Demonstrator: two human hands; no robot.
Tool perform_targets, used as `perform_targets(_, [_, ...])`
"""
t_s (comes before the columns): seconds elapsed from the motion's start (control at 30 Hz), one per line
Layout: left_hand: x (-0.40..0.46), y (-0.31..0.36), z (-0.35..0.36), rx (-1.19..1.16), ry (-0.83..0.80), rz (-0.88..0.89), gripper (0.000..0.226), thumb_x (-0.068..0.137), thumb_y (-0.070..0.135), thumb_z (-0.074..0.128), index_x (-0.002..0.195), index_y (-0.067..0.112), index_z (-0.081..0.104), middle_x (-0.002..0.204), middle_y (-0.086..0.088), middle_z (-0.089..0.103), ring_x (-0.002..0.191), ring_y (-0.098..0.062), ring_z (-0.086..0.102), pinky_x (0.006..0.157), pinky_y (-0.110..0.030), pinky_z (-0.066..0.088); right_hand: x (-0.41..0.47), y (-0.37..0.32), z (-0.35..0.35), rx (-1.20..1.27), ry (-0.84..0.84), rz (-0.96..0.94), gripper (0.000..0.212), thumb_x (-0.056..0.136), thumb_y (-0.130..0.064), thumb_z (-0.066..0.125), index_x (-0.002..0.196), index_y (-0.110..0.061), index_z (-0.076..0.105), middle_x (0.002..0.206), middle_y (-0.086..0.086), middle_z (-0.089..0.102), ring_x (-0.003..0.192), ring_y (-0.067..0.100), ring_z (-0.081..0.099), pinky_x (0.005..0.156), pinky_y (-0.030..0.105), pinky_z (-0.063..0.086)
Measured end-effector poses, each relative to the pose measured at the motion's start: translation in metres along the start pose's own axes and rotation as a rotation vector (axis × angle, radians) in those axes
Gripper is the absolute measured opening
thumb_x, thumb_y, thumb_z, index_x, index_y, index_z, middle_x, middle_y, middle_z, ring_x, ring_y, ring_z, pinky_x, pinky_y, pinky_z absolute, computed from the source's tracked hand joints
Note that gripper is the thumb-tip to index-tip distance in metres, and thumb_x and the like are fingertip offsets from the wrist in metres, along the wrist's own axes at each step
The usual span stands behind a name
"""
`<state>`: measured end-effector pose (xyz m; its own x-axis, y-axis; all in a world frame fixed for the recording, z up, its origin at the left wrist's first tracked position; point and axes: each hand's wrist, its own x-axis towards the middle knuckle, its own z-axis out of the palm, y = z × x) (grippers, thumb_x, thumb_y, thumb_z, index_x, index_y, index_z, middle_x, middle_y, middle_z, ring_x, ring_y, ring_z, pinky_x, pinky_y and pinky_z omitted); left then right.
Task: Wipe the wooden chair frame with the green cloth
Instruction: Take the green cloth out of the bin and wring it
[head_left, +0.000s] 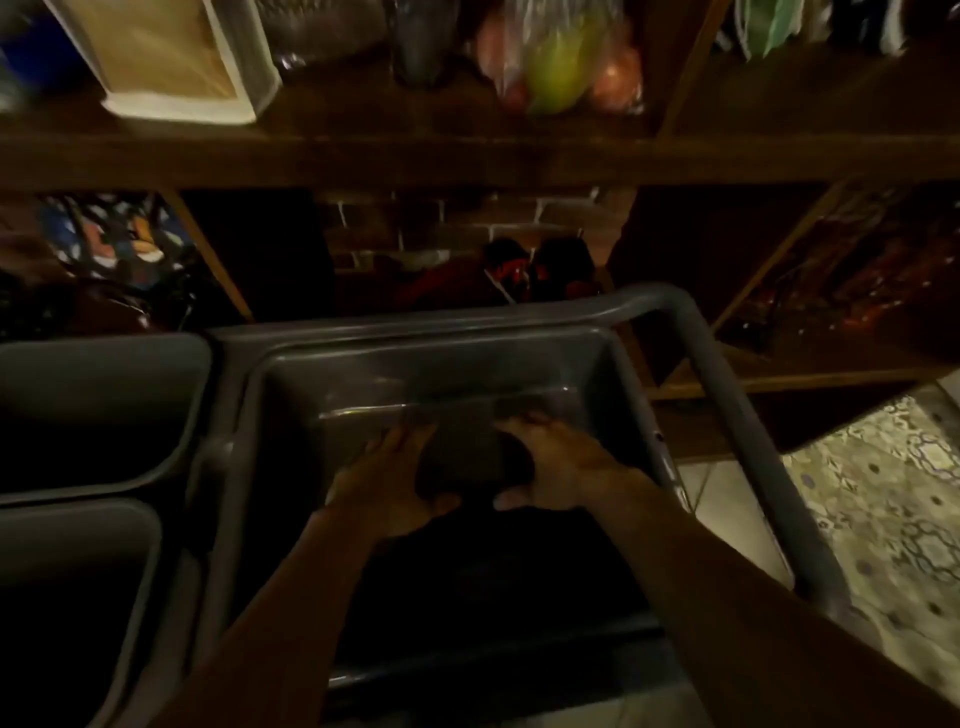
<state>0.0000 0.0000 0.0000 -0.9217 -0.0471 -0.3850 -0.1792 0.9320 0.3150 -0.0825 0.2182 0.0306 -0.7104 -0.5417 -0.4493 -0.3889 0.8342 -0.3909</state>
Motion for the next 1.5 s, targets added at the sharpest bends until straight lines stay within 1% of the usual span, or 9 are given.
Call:
perform_targets(0.2, [0.016, -0.005, 0.066, -0.005, -0.211, -0.002, 0.107, 0.077, 0.063, 0.068, 0.157, 0.036, 0.003, 0.167, 0.004, 0.005, 0.152, -0.025, 0.008, 0.117, -0.052, 0.028, 0.018, 0.021, 0.060, -0.016, -0.093, 0.054, 0.103, 0.065, -0.047, 0.088, 0.151, -0.032, 0.033, 0.154, 0.005, 0.040, 0.137, 0.034, 0.042, 0.109, 0.048, 0.043])
perform_targets(0.3, [0.017, -0.004, 0.089, 0.005, -0.227, 0.014, 0.104, 0.078, 0.040, 0.073, 0.157, 0.035, 0.005, 0.164, 0.004, 0.015, 0.149, -0.026, 0.017, 0.113, -0.049, 0.035, 0.020, 0.027, 0.083, -0.080, -0.115, 0.041, 0.097, 0.071, -0.039, 0.085, 0.152, -0.034, 0.031, 0.153, 0.006, 0.041, 0.134, 0.036, 0.044, 0.106, 0.048, 0.046])
perform_targets(0.43, [0.017, 0.002, 0.102, 0.041, -0.199, 0.054, 0.092, 0.083, 0.036, 0.067, 0.157, 0.033, 0.013, 0.157, 0.004, 0.026, 0.144, -0.025, 0.023, 0.103, -0.046, 0.045, 0.022, 0.028, 0.103, -0.172, -0.109, 0.005, 0.084, 0.082, -0.027, 0.074, 0.152, -0.040, 0.029, 0.150, 0.006, 0.042, 0.129, 0.039, 0.046, 0.103, 0.047, 0.048])
perform_targets(0.63, [0.017, 0.009, 0.106, 0.126, -0.103, 0.053, 0.056, 0.093, 0.032, 0.051, 0.148, 0.031, 0.035, 0.147, 0.002, 0.040, 0.135, -0.024, 0.035, 0.091, -0.038, 0.047, 0.024, 0.024, 0.118, -0.212, 0.022, 0.010, 0.034, 0.096, -0.022, 0.052, 0.129, -0.028, 0.055, 0.128, 0.007, 0.055, 0.117, 0.037, 0.054, 0.086, 0.044, 0.052])
perform_targets(0.77, [0.013, 0.010, 0.096, 0.143, -0.122, 0.053, 0.051, 0.097, 0.029, 0.046, 0.147, 0.029, 0.037, 0.150, 0.001, 0.041, 0.136, -0.023, 0.040, 0.098, -0.036, 0.042, 0.019, 0.021, 0.114, -0.189, 0.066, -0.005, 0.024, 0.097, -0.023, 0.050, 0.119, -0.025, 0.059, 0.123, 0.007, 0.059, 0.113, 0.036, 0.058, 0.081, 0.043, 0.053])
perform_targets(1.13, [0.004, 0.033, -0.010, 0.155, 0.103, 0.115, 0.045, 0.092, 0.025, 0.053, 0.136, 0.034, 0.049, 0.141, 0.007, 0.053, 0.123, -0.024, 0.058, 0.096, -0.038, 0.048, -0.005, -0.014, 0.018, -0.188, 0.301, -0.053, 0.028, 0.095, -0.028, 0.055, 0.122, -0.034, 0.059, 0.125, 0.003, 0.060, 0.114, 0.032, 0.059, 0.085, 0.041, 0.052])
perform_targets(1.27, [-0.005, 0.051, -0.064, 0.161, 0.326, 0.217, 0.049, 0.080, 0.017, 0.072, 0.127, 0.029, 0.061, 0.128, -0.001, 0.063, 0.110, -0.030, 0.066, 0.087, -0.038, 0.054, -0.021, -0.034, -0.040, -0.221, 0.362, -0.075, 0.035, 0.095, -0.024, 0.056, 0.129, -0.033, 0.057, 0.132, 0.006, 0.058, 0.116, 0.036, 0.059, 0.092, 0.045, 0.052])
perform_targets(1.37, [-0.014, 0.065, -0.108, 0.179, 0.364, 0.205, 0.047, 0.085, 0.027, 0.065, 0.129, 0.035, 0.054, 0.136, 0.006, 0.056, 0.123, -0.022, 0.055, 0.096, -0.037, 0.047, -0.039, -0.049, -0.083, -0.242, 0.440, -0.094, 0.032, 0.095, -0.015, 0.056, 0.125, -0.029, 0.058, 0.126, 0.008, 0.060, 0.110, 0.037, 0.062, 0.086, 0.047, 0.054])
perform_targets(1.5, [-0.026, 0.087, -0.164, 0.251, 0.467, 0.243, 0.048, 0.083, 0.026, 0.067, 0.127, 0.035, 0.052, 0.129, 0.007, 0.056, 0.121, -0.021, 0.050, 0.088, -0.038, 0.049, -0.066, -0.069, -0.131, -0.287, 0.591, -0.117, 0.029, 0.093, -0.014, 0.057, 0.119, -0.028, 0.057, 0.119, 0.006, 0.058, 0.104, 0.034, 0.062, 0.080, 0.044, 0.053])
